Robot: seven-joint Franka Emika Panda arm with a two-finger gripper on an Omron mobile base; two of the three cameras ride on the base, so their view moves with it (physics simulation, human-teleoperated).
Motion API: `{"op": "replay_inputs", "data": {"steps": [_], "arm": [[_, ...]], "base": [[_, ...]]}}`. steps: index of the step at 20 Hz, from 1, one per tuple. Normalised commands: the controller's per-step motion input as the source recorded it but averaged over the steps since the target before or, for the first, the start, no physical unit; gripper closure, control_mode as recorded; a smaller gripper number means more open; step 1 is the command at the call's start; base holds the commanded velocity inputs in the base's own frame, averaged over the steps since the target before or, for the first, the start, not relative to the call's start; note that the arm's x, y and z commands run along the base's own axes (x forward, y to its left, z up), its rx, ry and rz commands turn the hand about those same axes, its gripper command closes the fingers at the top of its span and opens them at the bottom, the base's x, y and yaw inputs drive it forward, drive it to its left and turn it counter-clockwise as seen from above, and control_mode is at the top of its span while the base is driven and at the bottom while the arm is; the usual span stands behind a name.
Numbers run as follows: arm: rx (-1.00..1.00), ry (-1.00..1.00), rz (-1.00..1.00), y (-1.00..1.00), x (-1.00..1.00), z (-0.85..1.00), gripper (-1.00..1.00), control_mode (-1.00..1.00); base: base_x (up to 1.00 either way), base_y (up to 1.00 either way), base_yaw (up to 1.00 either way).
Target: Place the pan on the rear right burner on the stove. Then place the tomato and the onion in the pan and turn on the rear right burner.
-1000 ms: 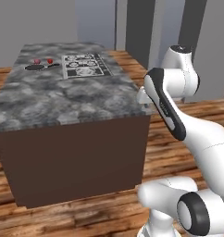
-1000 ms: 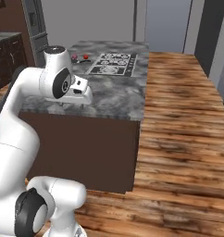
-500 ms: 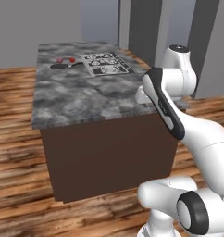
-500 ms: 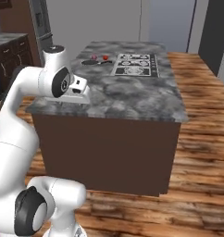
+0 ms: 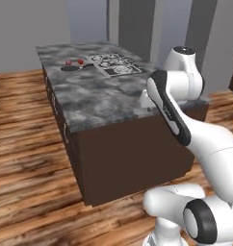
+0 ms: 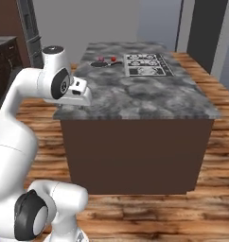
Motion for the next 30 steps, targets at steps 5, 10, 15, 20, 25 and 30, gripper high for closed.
{"op": "replay_inputs", "data": {"steps": [5, 10, 15, 20, 25, 30], "arm": [[0.0, 0.0, 0.0, 0.0, 0.0, 0.0, -1.0, 1.0], [0.0, 0.0, 0.0, 0.0, 0.0, 0.0, -1.0, 1.0], [0.0, 0.0, 0.0, 0.0, 0.0, 0.0, -1.0, 1.0], [0.0, 0.0, 0.0, 0.0, 0.0, 0.0, -1.0, 1.0], [0.0, 0.0, 0.0, 0.0, 0.0, 0.0, -1.0, 1.0], [0.0, 0.0, 0.0, 0.0, 0.0, 0.0, -1.0, 1.0]], "base": [[0.35, 1.0, -0.44], [0.55, 1.0, -0.59], [0.3, 1.0, -0.52], [-0.25, 1.0, -0.34], [-0.01, 0.98, -0.6], [0.07, 0.91, -0.7]]}}
